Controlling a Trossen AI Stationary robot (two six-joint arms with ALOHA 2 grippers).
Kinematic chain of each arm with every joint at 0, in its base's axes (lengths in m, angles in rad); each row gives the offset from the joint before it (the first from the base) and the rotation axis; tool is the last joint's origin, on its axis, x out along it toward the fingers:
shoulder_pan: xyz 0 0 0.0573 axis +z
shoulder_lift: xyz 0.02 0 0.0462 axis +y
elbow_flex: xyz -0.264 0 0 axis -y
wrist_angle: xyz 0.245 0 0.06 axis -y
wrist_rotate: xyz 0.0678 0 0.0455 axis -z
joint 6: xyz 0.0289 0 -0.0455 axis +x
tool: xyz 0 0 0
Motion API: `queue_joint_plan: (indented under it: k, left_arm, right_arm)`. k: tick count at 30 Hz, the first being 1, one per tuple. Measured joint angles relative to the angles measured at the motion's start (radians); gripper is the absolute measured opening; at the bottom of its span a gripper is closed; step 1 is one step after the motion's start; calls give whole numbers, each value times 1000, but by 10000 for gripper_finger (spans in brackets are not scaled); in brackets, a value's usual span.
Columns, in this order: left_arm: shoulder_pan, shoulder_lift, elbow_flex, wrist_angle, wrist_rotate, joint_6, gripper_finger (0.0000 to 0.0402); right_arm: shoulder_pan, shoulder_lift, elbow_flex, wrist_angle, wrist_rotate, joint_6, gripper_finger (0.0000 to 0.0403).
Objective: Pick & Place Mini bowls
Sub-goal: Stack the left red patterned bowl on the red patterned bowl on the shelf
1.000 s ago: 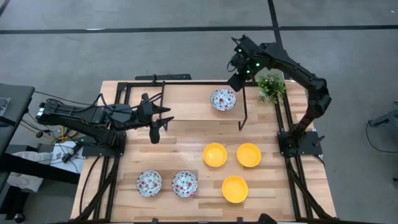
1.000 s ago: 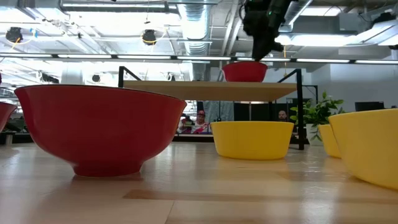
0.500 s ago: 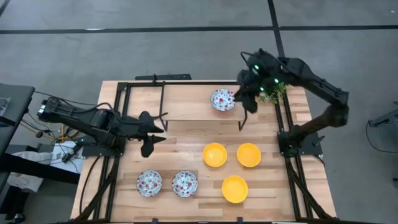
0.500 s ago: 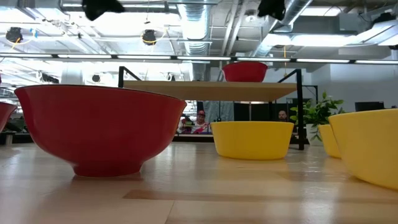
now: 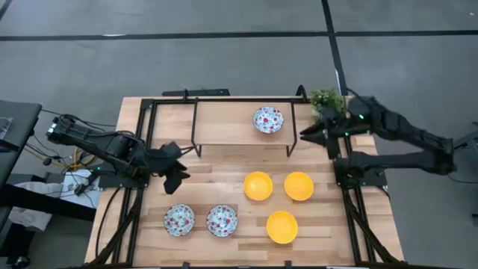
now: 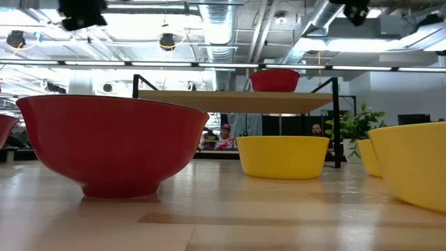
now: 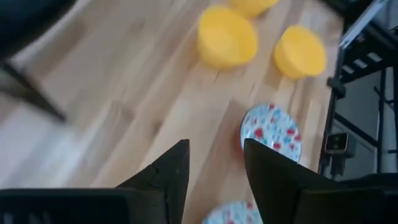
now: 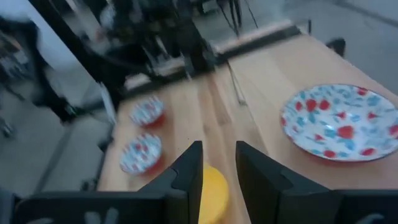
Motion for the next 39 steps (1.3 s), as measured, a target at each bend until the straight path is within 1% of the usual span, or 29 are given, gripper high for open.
queue_joint_plan:
  k: [4,8,12,15,17,20,30,35,39]
  left_arm:
    - [0,0,0,-73,77,-130,142]
    - [0,22,0,-139,170,-225,136]
    - [0,83,0,-200,275,-239,130]
    - [-2,143,0,-214,364,-227,127]
    - [-17,185,0,-215,393,-203,125]
    - [-56,248,0,-222,398,-177,124]
    - [-206,417,0,-222,381,-176,124]
    - [-229,463,0,-213,356,-173,127]
    - [-225,469,-1,-200,344,-172,127]
  right_arm:
    - [61,-126,-170,173,10,84,86]
    - [114,-212,-292,309,13,133,86]
    - [163,-265,-368,405,61,152,86]
    - [193,-281,-395,437,87,152,86]
    - [206,-285,-405,444,90,152,86]
    - [219,-287,-411,447,90,152,86]
    - [217,-287,-412,448,89,152,86]
    - [217,-287,-411,448,88,154,86]
    - [217,-287,-411,448,86,171,86]
